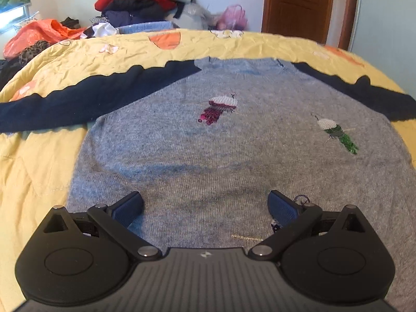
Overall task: Fold small clothes
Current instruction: 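Move the right tool to the end of a navy sleeve, then close the right tool on the navy sleeve end, then fold the held sleeve across the sweater body with the right tool, release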
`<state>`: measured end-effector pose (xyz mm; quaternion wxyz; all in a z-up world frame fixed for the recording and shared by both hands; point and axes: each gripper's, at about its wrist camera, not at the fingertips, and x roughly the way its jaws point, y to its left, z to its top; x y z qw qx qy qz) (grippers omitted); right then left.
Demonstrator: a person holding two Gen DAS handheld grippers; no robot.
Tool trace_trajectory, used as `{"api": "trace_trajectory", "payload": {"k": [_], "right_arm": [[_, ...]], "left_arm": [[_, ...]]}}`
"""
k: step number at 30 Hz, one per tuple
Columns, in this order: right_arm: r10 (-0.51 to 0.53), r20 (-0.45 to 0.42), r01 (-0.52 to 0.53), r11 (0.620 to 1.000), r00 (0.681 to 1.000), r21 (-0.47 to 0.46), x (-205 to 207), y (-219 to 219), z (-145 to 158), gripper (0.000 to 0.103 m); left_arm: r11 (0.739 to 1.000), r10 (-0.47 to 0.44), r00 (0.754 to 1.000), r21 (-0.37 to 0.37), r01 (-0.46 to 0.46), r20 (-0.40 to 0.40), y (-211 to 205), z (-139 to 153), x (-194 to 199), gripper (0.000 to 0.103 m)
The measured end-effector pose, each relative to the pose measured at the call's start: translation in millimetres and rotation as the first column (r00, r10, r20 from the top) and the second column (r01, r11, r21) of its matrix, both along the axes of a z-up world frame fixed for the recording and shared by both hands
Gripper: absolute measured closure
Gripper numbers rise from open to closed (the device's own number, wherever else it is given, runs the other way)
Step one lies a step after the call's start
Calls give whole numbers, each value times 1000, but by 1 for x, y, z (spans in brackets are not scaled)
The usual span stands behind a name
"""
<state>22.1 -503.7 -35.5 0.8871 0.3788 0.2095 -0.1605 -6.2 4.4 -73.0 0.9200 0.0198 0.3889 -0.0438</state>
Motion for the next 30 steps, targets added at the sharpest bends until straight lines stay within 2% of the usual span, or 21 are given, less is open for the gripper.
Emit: {"api": "trace_trajectory", "payload": {"k": [2,5,9,12,16,19,23,25,27,30], "right_arm": [[-76,5,76,995,997,71,0,-26,-14,7],[-140,13,137,981,990,140,0,-55,-31,8],[-185,1,180,958,983,223,9,-74,-54,16],[-207,17,197,952,978,235,19,-79,-64,23],[-232,46,217,953,972,209,26,-83,-67,31],[-230,38,222,964,972,147,25,-81,-65,49],[-243,-17,244,964,970,102,27,-80,-63,84],[-246,-10,246,965,969,95,26,-76,-59,85],[-227,40,224,972,973,71,20,-62,-45,85],[-123,120,127,992,985,-22,24,-20,-13,85]], "left_arm": [[1000,0,1000,-2,0,28,1,-2,-2,0],[1000,8,999,-6,-8,50,0,-3,-5,0],[1000,1,999,-17,-1,54,2,-5,-5,0],[1000,1,998,-19,0,58,2,-6,-6,0],[1000,2,998,-24,-1,60,1,-6,-6,0],[1000,5,998,-25,-3,62,1,-7,-7,0],[1000,5,998,-26,-3,63,1,-7,-7,0],[1000,4,998,-27,-2,64,1,-7,-7,0],[999,5,998,-33,-3,65,2,-7,-6,0],[999,8,998,-44,-5,69,4,-7,-7,0]]}}
